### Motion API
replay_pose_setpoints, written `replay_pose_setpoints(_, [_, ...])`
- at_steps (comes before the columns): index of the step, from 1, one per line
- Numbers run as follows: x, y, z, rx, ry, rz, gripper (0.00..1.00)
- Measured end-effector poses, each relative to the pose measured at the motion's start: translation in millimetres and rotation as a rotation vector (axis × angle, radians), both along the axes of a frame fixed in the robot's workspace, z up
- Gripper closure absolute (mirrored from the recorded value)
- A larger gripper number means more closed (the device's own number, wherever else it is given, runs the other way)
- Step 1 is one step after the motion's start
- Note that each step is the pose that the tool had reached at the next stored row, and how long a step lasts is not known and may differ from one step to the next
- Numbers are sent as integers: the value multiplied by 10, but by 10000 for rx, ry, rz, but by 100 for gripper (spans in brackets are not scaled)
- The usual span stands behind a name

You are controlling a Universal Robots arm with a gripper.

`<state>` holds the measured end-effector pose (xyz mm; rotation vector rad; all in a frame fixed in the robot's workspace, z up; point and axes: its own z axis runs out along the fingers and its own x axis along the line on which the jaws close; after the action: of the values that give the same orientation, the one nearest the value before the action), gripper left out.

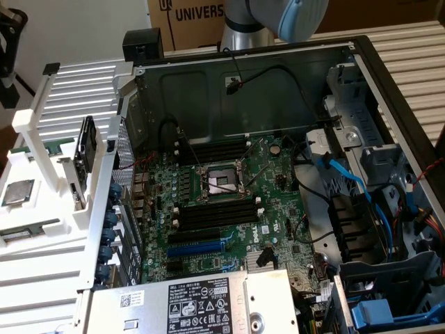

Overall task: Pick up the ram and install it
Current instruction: 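Pick up the ram and move it above insertion slot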

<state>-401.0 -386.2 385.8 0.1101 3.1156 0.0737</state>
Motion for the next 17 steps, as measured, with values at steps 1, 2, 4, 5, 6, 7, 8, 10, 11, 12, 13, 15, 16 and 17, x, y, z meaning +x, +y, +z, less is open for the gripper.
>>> replay_pose_setpoints(1, [-27, 2, -1, -1, 0, -1, 90])
replay_pose_setpoints(2, [-71, 5, -4, 0, -1, -1, 90])
replay_pose_setpoints(4, [-231, 23, -16, 0, -4, -1, 90])
replay_pose_setpoints(5, [-260, 25, -18, 0, -5, 0, 90])
replay_pose_setpoints(6, [-287, 28, -20, 0, -4, -1, 90])
replay_pose_setpoints(7, [-310, 30, -22, 0, -6, 1, 90])
replay_pose_setpoints(8, [-340, 32, -25, 1, -6, 83, 90])
replay_pose_setpoints(10, [-354, 33, -27, 1, -5, 413, 90])
replay_pose_setpoints(11, [-355, 33, -28, 1, -5, 550, 90])
replay_pose_setpoints(12, [-358, 33, -29, 0, -3, 903, 90])
replay_pose_setpoints(13, [-361, 33, -32, 0, -4, 1441, 90])
replay_pose_setpoints(15, [-361, 33, -34, 1, -5, 2002, 90])
replay_pose_setpoints(16, [-361, 33, -35, 1, -6, 2184, 90])
replay_pose_setpoints(17, [-360, 33, -37, 2, -6, 2548, 90])
